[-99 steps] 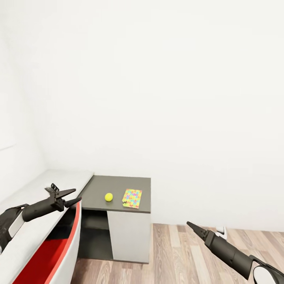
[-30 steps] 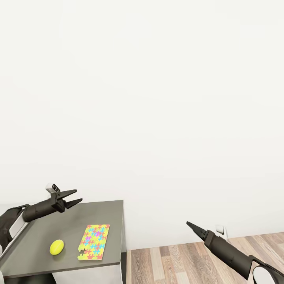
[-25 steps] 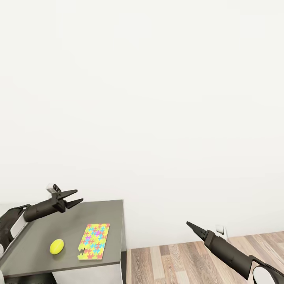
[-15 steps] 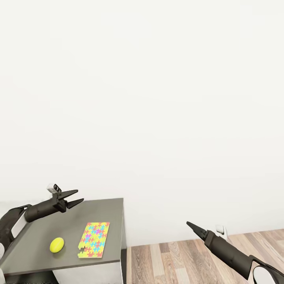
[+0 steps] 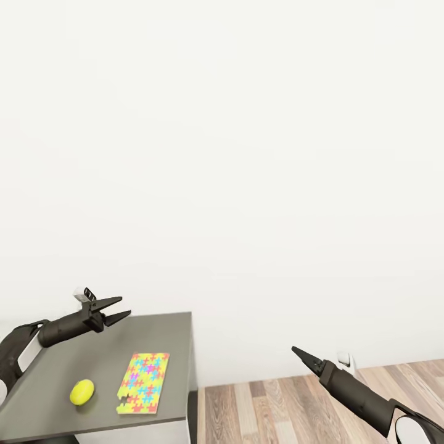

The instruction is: Put all the toys in the child's room - the three board games (two on the bed and one on the table), the two jigsaw puzzles on the table, and the tennis ball on the table - inside the toy box on the table in the child's room.

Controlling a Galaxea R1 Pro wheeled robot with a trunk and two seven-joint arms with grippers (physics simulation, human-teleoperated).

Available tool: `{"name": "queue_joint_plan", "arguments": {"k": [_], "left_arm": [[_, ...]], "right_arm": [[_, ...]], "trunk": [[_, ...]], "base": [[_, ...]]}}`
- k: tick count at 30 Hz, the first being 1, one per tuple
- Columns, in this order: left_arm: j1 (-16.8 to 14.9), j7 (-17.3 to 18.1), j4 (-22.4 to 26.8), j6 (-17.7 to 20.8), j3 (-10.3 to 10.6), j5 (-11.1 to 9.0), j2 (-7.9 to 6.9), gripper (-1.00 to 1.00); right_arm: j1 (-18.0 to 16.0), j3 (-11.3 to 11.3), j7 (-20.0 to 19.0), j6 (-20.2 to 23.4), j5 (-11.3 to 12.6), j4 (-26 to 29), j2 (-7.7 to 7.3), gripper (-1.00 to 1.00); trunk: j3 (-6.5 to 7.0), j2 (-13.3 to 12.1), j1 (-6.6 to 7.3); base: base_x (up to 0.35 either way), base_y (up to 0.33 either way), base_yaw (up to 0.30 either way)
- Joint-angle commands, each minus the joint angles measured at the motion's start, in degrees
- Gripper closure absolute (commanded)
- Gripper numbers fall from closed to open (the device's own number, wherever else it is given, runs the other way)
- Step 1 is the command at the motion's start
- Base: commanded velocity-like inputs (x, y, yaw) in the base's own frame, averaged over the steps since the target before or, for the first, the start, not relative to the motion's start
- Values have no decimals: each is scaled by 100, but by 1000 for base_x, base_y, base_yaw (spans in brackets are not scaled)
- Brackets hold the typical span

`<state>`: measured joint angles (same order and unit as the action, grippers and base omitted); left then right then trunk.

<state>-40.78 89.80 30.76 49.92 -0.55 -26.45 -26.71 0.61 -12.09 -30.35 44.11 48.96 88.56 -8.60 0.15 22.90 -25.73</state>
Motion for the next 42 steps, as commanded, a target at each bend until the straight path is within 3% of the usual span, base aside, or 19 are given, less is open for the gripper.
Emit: {"name": "queue_joint_plan", "arguments": {"k": [1,19,23,34,36,40,42], "left_arm": [[0,20,0,61,3,-1,-1,-100],[0,20,0,61,3,0,17,-100],[0,20,0,60,4,0,17,-100],[0,20,0,53,6,7,34,-100],[0,-160,2,54,0,5,36,-100],[-3,-936,34,82,0,2,83,-100],[-24,-1628,42,105,-14,0,165,-100]], "right_arm": [[1,-9,-6,31,16,3,1,-100],[1,2,1,42,17,3,-3,-100],[-6,24,473,64,29,3,-2,-100],[-8,74,820,31,18,3,15,-100],[-8,83,989,33,23,6,16,-100],[-21,137,1517,51,44,11,58,-100],[-53,275,1871,60,40,9,147,-100]], "trunk": [[-1,2,-5],[-3,2,-5],[-3,2,-5],[-3,2,-5],[-3,2,-5],[-3,2,-5],[-3,2,-5]], "base": [[307,0,0],[69,0,0],[0,0,0],[0,0,0],[0,0,0],[0,0,0],[0,0,0]]}}
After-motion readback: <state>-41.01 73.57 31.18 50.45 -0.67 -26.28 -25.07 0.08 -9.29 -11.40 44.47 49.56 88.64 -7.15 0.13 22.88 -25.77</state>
